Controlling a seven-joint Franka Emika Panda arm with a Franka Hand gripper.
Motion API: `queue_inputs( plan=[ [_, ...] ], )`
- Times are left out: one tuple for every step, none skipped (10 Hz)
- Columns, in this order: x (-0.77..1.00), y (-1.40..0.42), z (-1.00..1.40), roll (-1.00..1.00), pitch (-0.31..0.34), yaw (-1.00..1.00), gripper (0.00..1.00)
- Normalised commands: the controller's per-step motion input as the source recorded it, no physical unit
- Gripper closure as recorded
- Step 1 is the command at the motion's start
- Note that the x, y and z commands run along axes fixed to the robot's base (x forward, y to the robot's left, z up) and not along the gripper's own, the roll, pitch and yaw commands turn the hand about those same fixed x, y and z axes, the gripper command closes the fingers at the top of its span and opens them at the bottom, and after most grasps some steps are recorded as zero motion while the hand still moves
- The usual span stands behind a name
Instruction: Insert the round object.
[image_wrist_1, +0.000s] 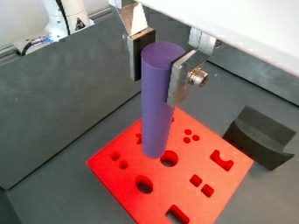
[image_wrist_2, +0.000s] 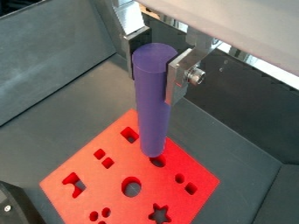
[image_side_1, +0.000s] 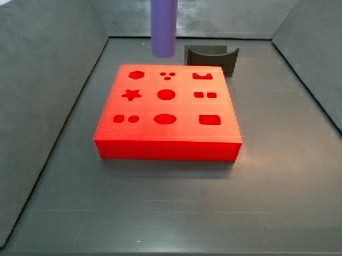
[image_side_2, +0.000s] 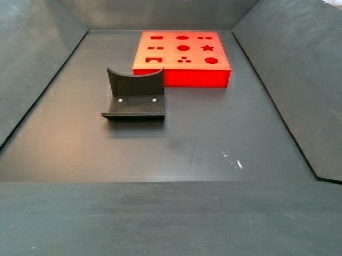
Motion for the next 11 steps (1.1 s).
queue_inputs(
  plan=[
    [0.21, 0.24, -0.41, 0.03, 0.000, 0.00, 1.00],
    [0.28, 0.63, -0.76, 0.04, -0.114, 0.07, 1.00],
    [0.36, 0.57, -0.77, 0.06, -0.134, 0.00, 1.00],
    [0.46, 0.49, -0.68, 0.01, -0.177, 0.00, 1.00],
    [0.45, 0.41, -0.61, 0.00, -0.210, 0.00, 1.00],
    [0.23, 0.09, -0.67, 0.08, -0.207, 0.00, 1.00],
    [-0.01, -0.01, -0.38, 0.16, -0.051, -0.04, 1.00],
    [-0.24, -0.06, -0.27, 0.11, -0.026, -0.14, 1.00],
    [-0.43, 0.00, -0.32, 0.05, -0.057, -0.21, 1.00],
    [-0.61, 0.00, -0.32, 0.00, -0.100, -0.29, 1.00],
    [-0.26, 0.00, -0.35, 0.00, -0.174, -0.11, 1.00]
  ],
)
